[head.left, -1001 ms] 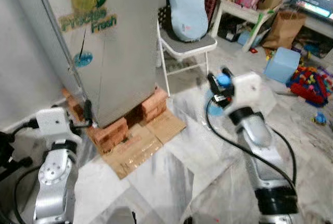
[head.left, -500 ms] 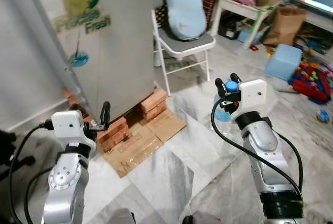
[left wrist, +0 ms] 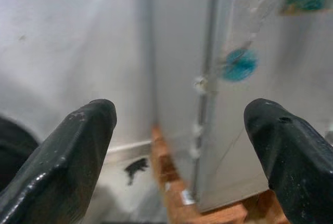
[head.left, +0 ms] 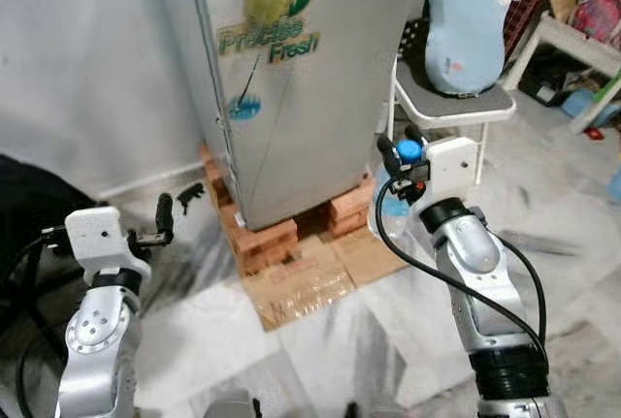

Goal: Restocking fridge

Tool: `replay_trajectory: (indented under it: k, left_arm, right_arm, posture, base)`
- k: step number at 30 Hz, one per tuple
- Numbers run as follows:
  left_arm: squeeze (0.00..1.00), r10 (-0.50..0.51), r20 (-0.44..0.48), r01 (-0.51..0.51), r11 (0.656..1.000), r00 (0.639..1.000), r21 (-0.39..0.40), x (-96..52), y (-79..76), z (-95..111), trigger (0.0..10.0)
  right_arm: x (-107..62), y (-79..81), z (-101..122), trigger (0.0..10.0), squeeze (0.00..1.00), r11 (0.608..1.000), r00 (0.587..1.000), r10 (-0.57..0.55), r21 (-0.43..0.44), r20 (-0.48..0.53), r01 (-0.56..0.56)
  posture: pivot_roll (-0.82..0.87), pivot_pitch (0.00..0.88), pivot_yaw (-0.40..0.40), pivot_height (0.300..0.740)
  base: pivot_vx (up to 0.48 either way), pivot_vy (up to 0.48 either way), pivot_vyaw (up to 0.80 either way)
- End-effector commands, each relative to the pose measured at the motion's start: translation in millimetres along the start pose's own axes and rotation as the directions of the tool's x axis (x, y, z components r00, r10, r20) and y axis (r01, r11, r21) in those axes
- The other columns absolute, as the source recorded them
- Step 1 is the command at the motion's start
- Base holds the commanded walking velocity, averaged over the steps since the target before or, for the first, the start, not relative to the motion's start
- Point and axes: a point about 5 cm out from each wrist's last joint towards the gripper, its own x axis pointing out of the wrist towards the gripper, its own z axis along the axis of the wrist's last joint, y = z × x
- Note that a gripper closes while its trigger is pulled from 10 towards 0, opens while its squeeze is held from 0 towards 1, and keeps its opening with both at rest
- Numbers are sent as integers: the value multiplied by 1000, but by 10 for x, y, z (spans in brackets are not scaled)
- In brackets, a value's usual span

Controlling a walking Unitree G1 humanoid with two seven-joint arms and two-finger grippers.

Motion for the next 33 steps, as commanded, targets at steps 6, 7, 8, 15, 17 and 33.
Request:
replay_trajectory:
  k: [6,7,8,15,17,33]
  left_arm:
    - [0,31,-1,-31,999,1000,30,56,83,18,10000]
    - [0,31,-1,-31,999,1000,30,56,83,18,10000]
    - [0,34,-2,-34,999,999,30,61,88,17,10000]
    - [0,14,-3,-14,1000,1000,25,91,73,14,10000]
    - [0,4,-4,-3,1000,1000,13,94,53,7,10000]
    - [0,47,25,-48,998,999,34,200,145,56,10000]
  right_arm:
    - [33,-14,59,10000,0,1000,1000,-5,1,28,5]
    - [33,-14,59,10000,0,1000,1000,-5,1,28,5]
    - [33,-10,57,10000,0,1000,1000,-4,1,28,4]
    - [46,22,66,10000,0,1000,999,8,0,33,-8]
    - [50,17,66,10000,0,1000,999,8,-1,34,-8]
    - [80,11,73,10000,0,1000,999,19,-12,38,-18]
  posture:
    - [41,86,-38,740]
    - [41,86,-38,740]
    - [41,86,-38,740]
    - [38,84,-36,740]
    - [39,84,-37,740]
    - [36,80,-43,740]
  base:
    - [446,0,0]
    - [446,0,0]
    - [446,0,0]
    - [434,0,0]
    - [180,0,0]
    - [0,0,0]
